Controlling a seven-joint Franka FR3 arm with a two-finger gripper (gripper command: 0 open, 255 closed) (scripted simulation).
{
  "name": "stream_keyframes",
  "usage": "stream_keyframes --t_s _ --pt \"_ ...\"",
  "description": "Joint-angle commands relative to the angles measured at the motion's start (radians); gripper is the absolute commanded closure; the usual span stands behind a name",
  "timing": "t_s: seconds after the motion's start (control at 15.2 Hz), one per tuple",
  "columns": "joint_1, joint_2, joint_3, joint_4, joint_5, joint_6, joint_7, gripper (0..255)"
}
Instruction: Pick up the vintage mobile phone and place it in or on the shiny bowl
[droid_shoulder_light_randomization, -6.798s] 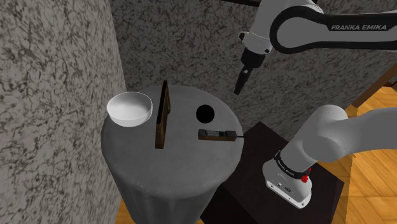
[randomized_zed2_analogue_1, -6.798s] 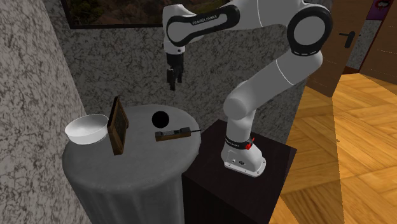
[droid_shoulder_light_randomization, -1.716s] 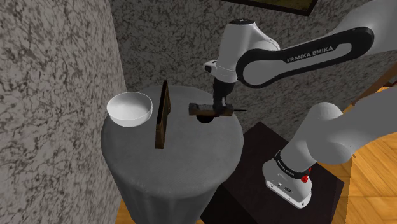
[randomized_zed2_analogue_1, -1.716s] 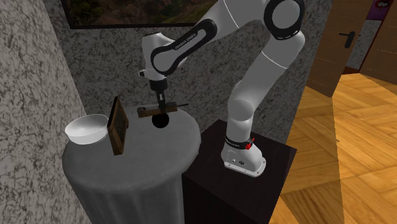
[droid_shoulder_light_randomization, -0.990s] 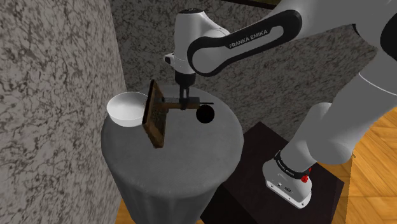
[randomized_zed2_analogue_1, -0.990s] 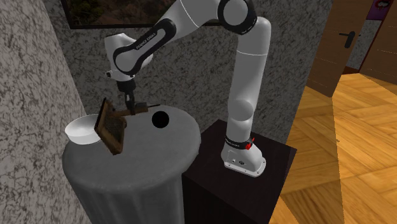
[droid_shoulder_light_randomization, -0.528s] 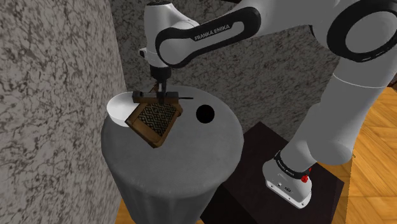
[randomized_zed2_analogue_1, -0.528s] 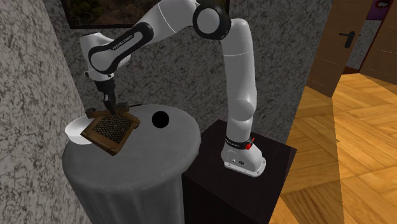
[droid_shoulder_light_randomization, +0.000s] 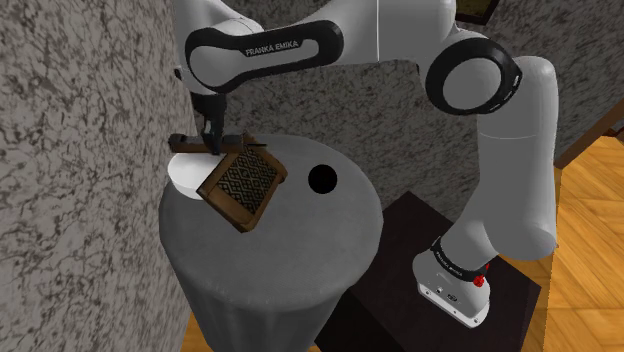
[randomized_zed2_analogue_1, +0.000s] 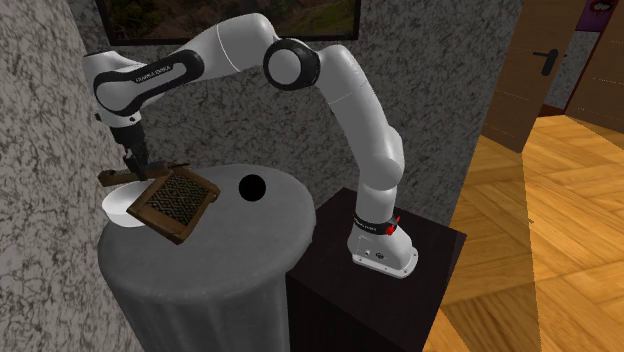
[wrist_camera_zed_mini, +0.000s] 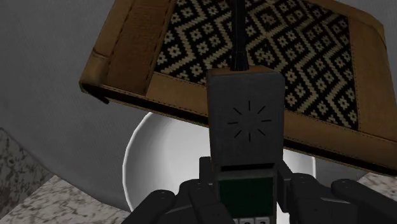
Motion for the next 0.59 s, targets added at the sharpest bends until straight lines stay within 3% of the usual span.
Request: stream_keyframes --t_s 0.0,0.13,0.53 --pt "0.026 0.118 -0.004 0.188 -0.013 -0.069 0.009 255" --pt "0.054 0.261 -0.011 0.432 -0.022 -0.17 0.006 255" --pt "0.049 0.261 -0.013 0.352 -0.023 -0.09 0.01 255"
